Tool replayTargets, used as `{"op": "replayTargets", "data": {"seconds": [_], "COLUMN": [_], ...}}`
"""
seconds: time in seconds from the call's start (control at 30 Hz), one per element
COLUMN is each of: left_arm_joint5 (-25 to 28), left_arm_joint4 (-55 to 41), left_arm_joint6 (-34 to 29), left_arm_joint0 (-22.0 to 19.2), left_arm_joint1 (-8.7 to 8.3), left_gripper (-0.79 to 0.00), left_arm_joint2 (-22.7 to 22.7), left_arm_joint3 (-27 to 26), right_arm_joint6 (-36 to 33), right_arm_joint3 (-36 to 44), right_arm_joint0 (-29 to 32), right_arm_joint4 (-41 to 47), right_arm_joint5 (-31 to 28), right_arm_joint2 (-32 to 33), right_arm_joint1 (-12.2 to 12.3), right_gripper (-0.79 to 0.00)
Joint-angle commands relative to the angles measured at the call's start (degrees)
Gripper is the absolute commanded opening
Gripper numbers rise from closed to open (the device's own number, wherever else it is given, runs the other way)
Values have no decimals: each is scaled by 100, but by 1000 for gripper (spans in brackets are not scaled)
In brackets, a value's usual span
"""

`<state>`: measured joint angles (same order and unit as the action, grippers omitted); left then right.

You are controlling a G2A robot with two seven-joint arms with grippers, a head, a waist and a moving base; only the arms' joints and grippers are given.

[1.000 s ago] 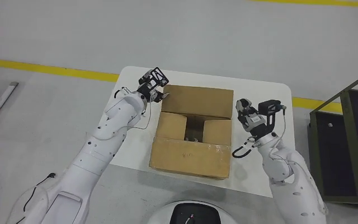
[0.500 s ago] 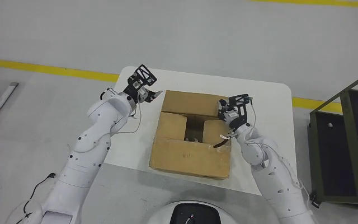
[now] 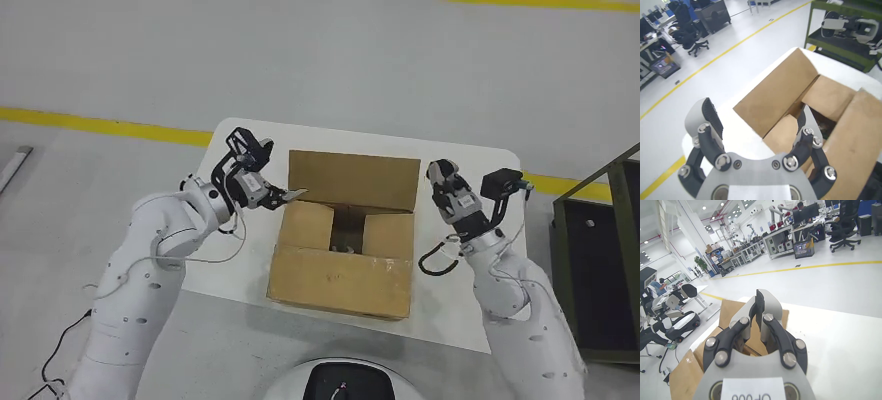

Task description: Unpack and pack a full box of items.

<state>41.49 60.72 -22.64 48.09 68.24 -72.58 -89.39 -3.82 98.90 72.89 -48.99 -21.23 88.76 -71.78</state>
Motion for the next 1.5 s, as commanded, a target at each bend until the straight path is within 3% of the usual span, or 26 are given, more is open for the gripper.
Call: {"op": "replayTargets", "data": {"seconds": [0.0,0.27,0.5,0.77,0.87,1.1,1.47], "left_arm_joint5": [385,924,924,865,723,583,344], "left_arm_joint4": [-801,-2429,-2429,-2475,-2813,-3362,-3800], "left_arm_joint6": [-323,-2197,-2197,-2136,-2285,-3432,-3671], "left_arm_joint0": [5,4,4,49,39,-351,-999], "left_arm_joint1": [-20,-140,-140,-135,-119,-133,-213], "left_gripper": [0,0,0,0,0,0,0], "left_arm_joint2": [7,320,320,347,611,1200,2116], "left_arm_joint3": [3,169,169,174,297,809,1333], "right_arm_joint6": [11,400,759,918,942,963,1020], "right_arm_joint3": [217,676,708,551,534,544,574], "right_arm_joint0": [324,1190,1609,1759,1758,1852,2034], "right_arm_joint4": [-107,-215,-603,-1053,-1106,-1124,-1137], "right_arm_joint5": [-232,-796,-942,-379,-362,-442,-436], "right_arm_joint2": [348,1003,1054,826,783,821,855], "right_arm_joint1": [52,136,150,124,125,143,159], "right_gripper": [-785,-785,-785,-785,-785,-785,-785]}}
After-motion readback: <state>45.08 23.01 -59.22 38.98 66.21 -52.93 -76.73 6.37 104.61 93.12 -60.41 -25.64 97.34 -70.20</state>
